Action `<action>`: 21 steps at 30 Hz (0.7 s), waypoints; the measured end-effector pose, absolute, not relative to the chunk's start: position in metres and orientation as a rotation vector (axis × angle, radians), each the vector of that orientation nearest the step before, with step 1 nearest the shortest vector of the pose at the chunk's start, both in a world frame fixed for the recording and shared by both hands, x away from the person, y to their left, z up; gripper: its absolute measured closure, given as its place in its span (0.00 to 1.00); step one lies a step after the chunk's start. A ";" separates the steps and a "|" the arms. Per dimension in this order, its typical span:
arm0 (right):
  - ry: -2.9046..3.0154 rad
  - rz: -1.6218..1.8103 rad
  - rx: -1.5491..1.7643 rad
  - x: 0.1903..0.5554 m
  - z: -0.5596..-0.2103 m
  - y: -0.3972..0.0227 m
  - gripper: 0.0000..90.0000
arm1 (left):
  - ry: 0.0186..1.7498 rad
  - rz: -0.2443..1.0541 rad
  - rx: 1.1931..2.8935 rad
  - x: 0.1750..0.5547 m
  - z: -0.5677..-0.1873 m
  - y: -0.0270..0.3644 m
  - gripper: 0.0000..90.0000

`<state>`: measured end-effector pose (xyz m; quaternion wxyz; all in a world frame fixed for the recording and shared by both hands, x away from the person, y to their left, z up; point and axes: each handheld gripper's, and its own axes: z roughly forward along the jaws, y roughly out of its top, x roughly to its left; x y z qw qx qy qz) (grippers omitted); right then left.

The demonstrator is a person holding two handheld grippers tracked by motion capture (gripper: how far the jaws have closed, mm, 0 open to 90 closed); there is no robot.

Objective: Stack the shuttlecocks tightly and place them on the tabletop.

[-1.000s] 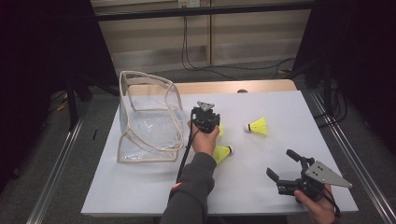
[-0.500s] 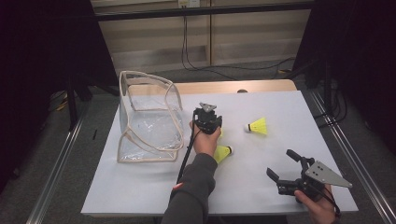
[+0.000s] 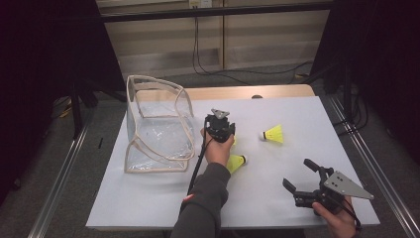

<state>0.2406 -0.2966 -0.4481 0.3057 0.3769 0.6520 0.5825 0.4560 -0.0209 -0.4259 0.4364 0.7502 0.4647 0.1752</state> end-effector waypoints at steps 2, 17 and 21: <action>1.724 1.542 0.998 0.241 -0.448 -0.297 0.03 | 1.157 0.431 1.873 0.456 -0.426 -0.020 0.83; 1.727 1.540 0.998 0.241 -0.448 -0.296 0.03 | 1.155 0.421 1.843 0.455 -0.422 -0.018 0.76; 1.728 1.540 0.999 0.241 -0.448 -0.296 0.03 | 1.154 0.411 1.846 0.455 -0.421 -0.018 0.76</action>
